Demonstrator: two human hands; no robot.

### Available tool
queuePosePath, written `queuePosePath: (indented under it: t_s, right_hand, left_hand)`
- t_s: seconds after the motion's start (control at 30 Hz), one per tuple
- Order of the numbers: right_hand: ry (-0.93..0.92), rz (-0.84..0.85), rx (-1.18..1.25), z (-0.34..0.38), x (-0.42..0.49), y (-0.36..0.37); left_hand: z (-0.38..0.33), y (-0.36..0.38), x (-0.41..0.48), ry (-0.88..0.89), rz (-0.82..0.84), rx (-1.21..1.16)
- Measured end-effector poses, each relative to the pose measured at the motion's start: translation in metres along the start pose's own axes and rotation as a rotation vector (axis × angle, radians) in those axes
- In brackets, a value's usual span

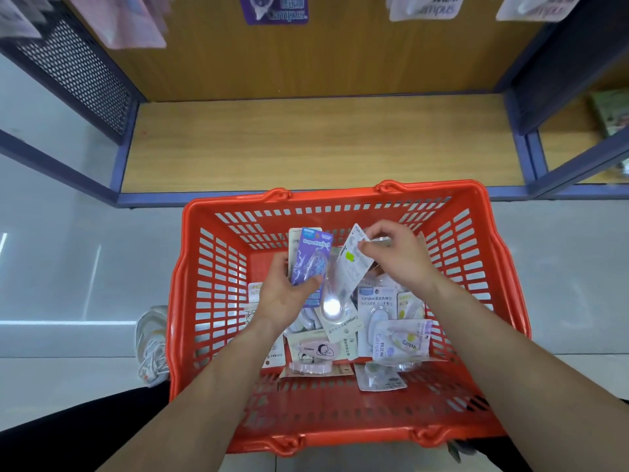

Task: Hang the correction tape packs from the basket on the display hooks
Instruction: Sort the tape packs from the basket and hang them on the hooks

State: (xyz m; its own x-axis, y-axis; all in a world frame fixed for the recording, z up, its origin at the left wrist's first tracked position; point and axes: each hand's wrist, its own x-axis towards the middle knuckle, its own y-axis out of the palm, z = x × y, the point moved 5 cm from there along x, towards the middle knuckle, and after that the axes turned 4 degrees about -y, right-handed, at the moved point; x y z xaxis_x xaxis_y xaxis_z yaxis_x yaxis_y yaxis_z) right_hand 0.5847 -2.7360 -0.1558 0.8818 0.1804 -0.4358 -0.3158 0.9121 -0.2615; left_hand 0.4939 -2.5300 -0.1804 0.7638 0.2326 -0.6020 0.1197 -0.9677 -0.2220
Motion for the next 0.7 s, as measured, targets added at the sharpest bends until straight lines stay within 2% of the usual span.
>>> queuePosePath:
  t_s: [0.13,0.33,0.5,0.7]
  right_hand:
    - [0.105,0.055,0.150,0.002,-0.011,0.024]
    - [0.181,0.113,0.380,-0.015,-0.015,0.037]
    - [0.085,0.098,0.001,-0.020,-0.001,0.033]
    - [0.119,0.001,0.036,-0.033,0.008,0.035]
  left_hand:
    - [0.005,0.014,-0.010,0.005,0.142,0.048]
    - [0.020,0.013,-0.009,-0.020,0.138,0.031]
    - [0.021,0.015,-0.002,-0.054,0.141,-0.016]
    - [0.021,0.010,0.010,-0.123,0.161,-0.032]
